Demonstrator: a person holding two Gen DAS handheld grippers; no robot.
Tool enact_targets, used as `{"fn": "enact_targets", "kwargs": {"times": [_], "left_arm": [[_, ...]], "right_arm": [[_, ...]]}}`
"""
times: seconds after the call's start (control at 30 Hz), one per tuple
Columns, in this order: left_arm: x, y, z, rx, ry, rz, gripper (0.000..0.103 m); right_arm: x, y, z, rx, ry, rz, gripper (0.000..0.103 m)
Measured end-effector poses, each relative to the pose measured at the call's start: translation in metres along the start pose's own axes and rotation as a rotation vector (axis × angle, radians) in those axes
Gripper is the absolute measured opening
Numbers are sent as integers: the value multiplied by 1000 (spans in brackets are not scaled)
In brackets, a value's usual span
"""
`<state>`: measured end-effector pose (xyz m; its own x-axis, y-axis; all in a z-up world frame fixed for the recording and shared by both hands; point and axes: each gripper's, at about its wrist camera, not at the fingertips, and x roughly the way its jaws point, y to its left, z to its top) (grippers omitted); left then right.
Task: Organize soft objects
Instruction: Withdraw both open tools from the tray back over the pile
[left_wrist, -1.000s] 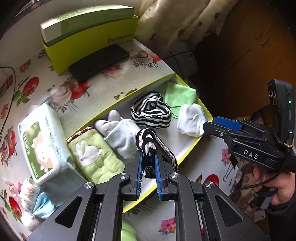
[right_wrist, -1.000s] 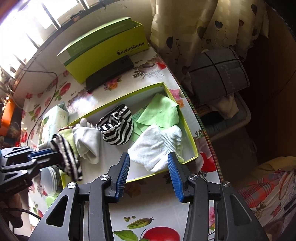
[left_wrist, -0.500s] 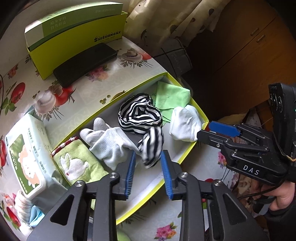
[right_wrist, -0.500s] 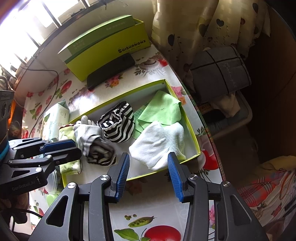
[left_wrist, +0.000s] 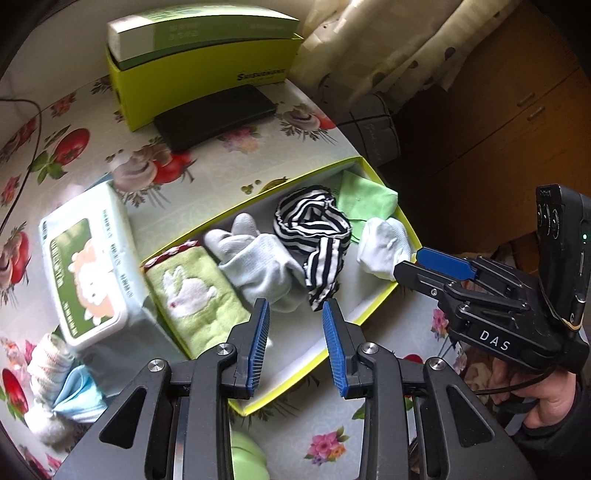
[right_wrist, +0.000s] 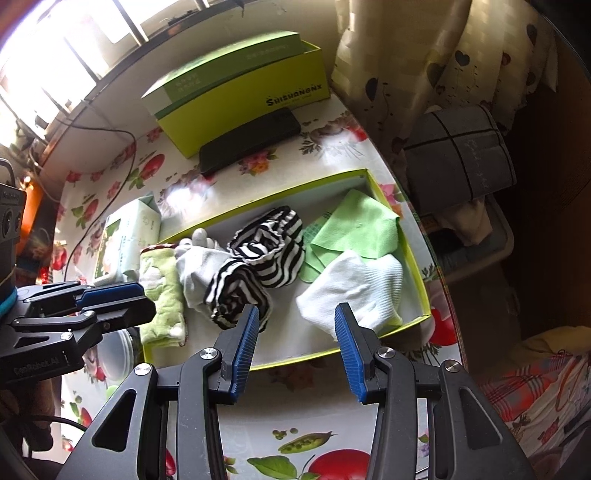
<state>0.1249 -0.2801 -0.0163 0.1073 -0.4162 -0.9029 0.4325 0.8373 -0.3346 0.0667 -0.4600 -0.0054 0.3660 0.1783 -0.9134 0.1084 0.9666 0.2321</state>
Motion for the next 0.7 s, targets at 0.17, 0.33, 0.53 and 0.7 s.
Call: {"fn": "enact_targets", "kwargs": {"times": [0.17,0.33,0.53,0.7], "left_arm": [[-16,9,-7,-31,-34,16,31],[-32,17,-12,-41,-69,52,31],[-50,28,-18,-48,-116,101,31],[-62,39,-27,-63,-138,117,31]], "right_arm": [[-4,16,1,-30,1,21,42],[-7,37,0,-78,8,32,42],[-10,62,1,-130,10,48,42],[-11,82,-1,-169,18,62,42]]}}
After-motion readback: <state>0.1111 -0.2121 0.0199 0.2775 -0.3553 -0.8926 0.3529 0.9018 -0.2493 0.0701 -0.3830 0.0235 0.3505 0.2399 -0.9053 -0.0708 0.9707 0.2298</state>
